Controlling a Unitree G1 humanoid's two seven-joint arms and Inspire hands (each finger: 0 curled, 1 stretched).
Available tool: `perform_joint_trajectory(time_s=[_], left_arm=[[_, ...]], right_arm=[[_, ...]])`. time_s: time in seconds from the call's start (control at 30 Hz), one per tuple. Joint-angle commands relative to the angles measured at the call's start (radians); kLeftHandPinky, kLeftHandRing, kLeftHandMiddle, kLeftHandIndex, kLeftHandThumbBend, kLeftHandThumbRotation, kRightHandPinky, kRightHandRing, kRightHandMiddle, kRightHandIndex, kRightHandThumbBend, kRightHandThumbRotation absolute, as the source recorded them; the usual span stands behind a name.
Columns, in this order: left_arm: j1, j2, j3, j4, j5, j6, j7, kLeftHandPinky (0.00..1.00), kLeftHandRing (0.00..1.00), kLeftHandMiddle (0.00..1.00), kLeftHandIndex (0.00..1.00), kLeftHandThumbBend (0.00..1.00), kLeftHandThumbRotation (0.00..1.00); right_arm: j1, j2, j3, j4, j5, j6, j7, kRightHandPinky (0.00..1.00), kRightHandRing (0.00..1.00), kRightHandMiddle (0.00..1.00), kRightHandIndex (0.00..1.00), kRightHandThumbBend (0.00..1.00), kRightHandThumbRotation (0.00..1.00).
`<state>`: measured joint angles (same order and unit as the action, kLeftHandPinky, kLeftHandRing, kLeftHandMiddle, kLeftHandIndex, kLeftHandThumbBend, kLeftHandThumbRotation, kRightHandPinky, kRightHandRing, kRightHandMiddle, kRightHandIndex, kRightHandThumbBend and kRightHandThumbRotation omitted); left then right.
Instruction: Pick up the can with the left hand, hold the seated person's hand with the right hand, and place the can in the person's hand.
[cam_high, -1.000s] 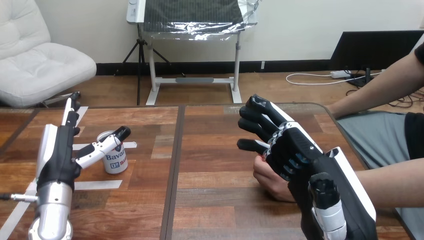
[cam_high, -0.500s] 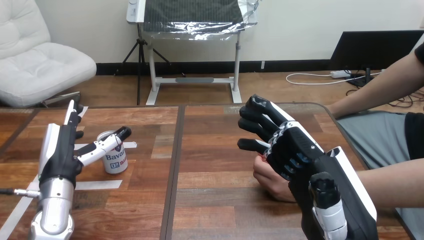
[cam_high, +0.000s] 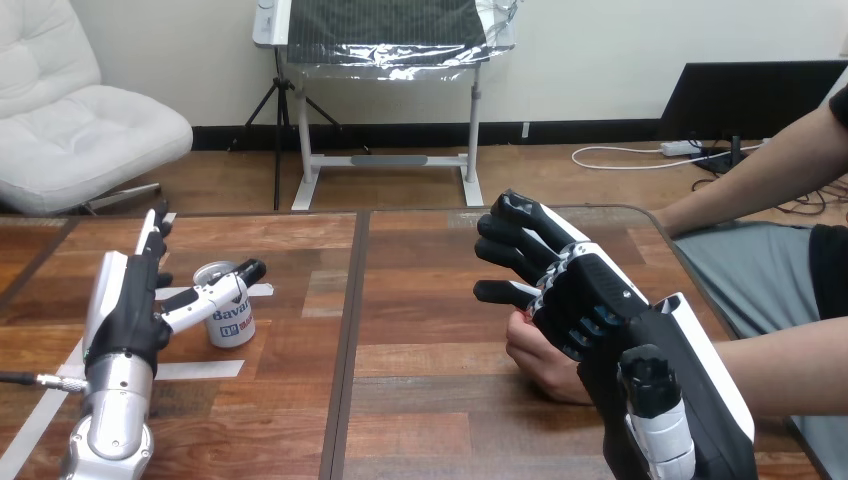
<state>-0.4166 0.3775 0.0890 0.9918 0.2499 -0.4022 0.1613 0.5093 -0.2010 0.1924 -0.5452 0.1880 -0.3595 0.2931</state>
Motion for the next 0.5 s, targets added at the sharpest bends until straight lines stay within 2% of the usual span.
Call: perform_joint_trajectory(time_s=[0.0, 0.47], left_arm=[[-0.095, 0.017, -0.015, 0.018, -0.004, 0.007, -0.004, 0.84, 0.94, 0.96, 0.98, 0.84, 0.44], [-0.115, 0.014, -0.026, 0.048, -0.009, 0.036, -0.017, 0.84, 0.95, 0.96, 0.98, 0.84, 0.45]], right_arm=[[-0.037, 0.003, -0.011, -0.050, 0.015, -0.001, 0.001, 0.79, 0.88, 0.88, 0.89, 0.93, 0.93], [-0.042, 0.002, -0.013, -0.048, 0.019, -0.001, 0.004, 0.78, 0.87, 0.88, 0.89, 0.94, 0.92]])
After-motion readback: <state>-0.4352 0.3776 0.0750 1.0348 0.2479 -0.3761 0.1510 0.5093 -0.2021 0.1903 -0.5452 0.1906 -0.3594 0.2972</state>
